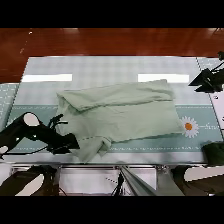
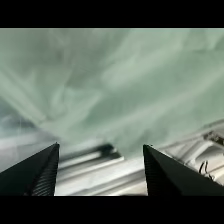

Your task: Fold the shirts.

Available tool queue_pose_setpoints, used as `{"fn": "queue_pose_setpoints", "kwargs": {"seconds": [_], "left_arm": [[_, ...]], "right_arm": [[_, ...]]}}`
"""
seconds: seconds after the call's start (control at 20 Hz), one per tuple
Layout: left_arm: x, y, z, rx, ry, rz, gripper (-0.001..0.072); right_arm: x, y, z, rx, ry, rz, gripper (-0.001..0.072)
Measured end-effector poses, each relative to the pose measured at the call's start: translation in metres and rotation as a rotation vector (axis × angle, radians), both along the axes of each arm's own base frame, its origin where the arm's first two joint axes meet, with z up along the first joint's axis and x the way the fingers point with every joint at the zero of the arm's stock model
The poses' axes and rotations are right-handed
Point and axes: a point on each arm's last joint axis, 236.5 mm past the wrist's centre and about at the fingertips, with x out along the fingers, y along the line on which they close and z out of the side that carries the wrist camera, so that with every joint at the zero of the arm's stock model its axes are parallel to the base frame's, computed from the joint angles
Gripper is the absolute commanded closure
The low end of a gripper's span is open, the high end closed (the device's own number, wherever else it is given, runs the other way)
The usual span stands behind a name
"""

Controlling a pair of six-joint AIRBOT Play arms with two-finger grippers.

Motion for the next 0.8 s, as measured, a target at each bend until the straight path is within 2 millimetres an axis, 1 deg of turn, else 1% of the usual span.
{"fn": "queue_pose_setpoints", "kwargs": {"seconds": [0.05,0.1,0.15,0.2,0.35,0.5,0.6,0.8], "left_arm": [[0.003,-0.004,-0.005,0.009,-0.004,0.01,0.0221],[0.003,-0.009,-0.009,0.011,0.006,0.014,0.0455],[0.006,-0.012,-0.014,0.019,0.002,0.024,0.0614],[0.01,-0.015,-0.018,0.024,-0.006,0.041,0.0689],[0.011,-0.018,-0.023,0.032,0.002,0.049,0.069],[0.011,-0.016,-0.025,0.048,-0.006,0.039,0.069],[0.015,-0.013,-0.024,0.061,-0.047,0.027,0.069],[0.032,-0.004,-0.016,0.084,-0.183,-0.005,0.069]], "right_arm": [[0.001,0.001,0.0,0.004,-0.004,-0.001,0.0177],[0.001,0.001,0.001,0.006,-0.006,-0.002,0.0177],[0.002,0.002,0.001,0.009,-0.008,-0.001,0.0177],[0.002,0.003,0.002,0.013,-0.009,-0.001,0.0177],[-0.003,0.002,0.0,0.009,0.01,0.009,0.0177],[-0.022,-0.007,-0.009,-0.036,0.081,0.013,0.0176],[-0.041,-0.012,-0.018,-0.048,0.128,0.01,0.0166],[-0.094,-0.02,-0.042,-0.007,0.235,-0.026,0.0172]]}}
